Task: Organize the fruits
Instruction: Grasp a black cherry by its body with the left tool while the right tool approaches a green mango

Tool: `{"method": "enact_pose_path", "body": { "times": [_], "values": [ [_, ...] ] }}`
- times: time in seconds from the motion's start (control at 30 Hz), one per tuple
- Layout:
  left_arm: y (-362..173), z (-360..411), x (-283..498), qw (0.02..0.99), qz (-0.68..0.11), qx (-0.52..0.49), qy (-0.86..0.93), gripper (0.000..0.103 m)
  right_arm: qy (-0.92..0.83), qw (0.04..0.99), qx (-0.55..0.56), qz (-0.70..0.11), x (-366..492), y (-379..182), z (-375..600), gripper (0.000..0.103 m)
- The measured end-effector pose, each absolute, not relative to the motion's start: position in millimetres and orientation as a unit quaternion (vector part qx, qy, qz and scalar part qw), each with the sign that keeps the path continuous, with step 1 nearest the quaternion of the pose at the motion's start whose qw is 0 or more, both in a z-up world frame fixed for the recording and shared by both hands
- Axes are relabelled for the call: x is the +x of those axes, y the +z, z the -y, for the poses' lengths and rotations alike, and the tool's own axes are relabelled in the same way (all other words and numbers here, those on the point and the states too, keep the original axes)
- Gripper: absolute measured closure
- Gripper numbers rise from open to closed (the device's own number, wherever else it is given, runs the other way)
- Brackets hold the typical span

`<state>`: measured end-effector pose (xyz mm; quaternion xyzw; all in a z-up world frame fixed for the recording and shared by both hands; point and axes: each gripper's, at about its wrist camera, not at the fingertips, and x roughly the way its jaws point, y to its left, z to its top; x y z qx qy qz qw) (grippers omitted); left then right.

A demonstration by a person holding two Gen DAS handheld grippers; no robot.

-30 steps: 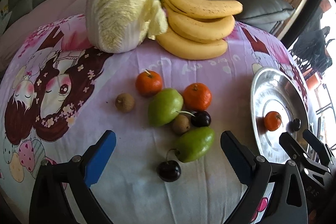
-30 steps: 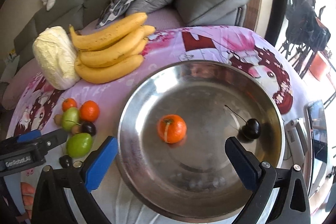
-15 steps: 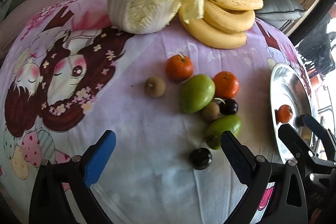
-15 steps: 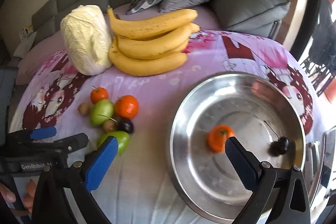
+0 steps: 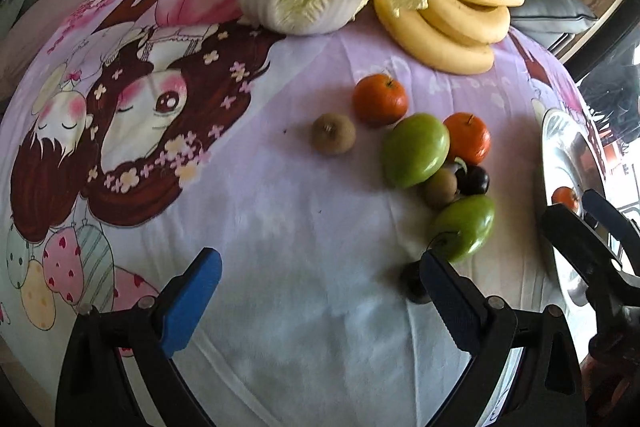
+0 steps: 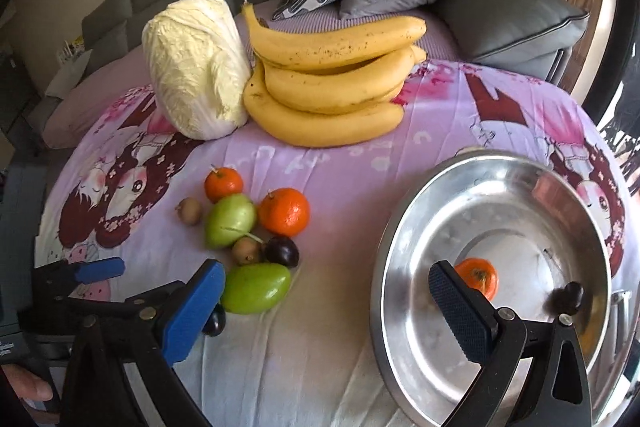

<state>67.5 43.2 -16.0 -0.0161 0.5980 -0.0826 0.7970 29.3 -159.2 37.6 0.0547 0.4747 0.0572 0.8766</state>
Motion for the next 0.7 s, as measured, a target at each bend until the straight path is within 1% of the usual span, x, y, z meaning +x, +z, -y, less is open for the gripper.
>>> {"method": "enact_pose_path", "body": {
  "times": [0.23,0.3,0.33,0.37,0.43,0.5,0.57,0.7],
  "values": [
    [-17,-30,59,0.794,-0.598,-0.007,-0.105,0.004,0.064,0.878,0.057,-0.470,21,41,161,0.000],
    [-18,-25,57,0.792,-0.600,-0.006,-0.113,0.009,0.060,0.881,0.055,-0.467,18,42,162,0.000],
    [-18,-21,56,0.791,-0.601,-0.004,-0.120,0.016,0.059,0.880,0.056,-0.468,17,41,162,0.000],
    [-18,-18,55,0.789,-0.602,-0.004,-0.125,0.019,0.059,0.879,0.057,-0.470,16,40,162,0.000],
    [-20,-13,54,0.784,-0.606,-0.002,-0.135,0.021,0.066,0.877,0.060,-0.473,14,37,161,0.001],
    [-21,-8,53,0.783,-0.606,0.002,-0.143,0.027,0.072,0.877,0.058,-0.472,13,36,159,0.001],
    [-21,0,52,0.782,-0.604,0.006,-0.150,0.035,0.073,0.877,0.058,-0.472,12,35,158,0.005],
    [-24,4,56,0.781,-0.605,0.005,-0.155,0.039,0.073,0.875,0.067,-0.474,11,31,160,0.006]
  ]
}}
